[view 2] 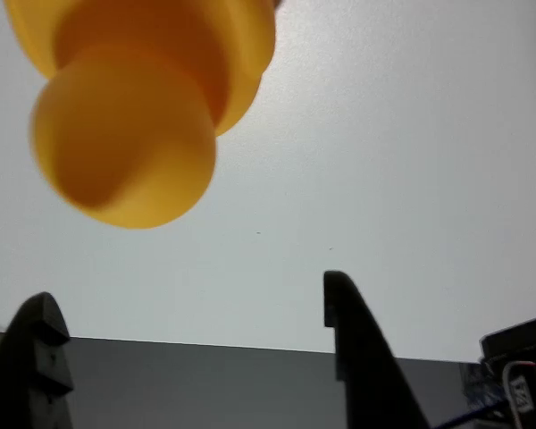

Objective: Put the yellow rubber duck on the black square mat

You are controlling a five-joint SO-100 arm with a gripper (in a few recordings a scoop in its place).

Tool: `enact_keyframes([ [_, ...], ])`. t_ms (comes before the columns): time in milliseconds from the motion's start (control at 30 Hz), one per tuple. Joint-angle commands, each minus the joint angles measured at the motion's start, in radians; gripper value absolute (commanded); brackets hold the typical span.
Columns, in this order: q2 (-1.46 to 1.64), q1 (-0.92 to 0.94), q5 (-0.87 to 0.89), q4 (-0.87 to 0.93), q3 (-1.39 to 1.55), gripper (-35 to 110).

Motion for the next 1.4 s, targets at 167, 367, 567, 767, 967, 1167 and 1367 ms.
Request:
enact_keyframes([
  [167, 0.023, -0.005, 0.052, -0.132, -0.035, 33],
  [367, 0.018, -0.005, 0.058, -0.133, -0.025, 33],
  [567, -0.043, -0.006, 0.058, -0.133, -0.032, 33],
  [767, -0.051, -0.021, 0.058, -0.133, -0.029, 33],
  [967, -0.054, -0.041, 0.058, -0.124, -0.023, 33],
  [1167, -0.098, -0.043, 0.06, -0.117, -0.021, 33],
  [1367, -0.138, -0.044, 0.06, -0.117, -0.023, 33],
])
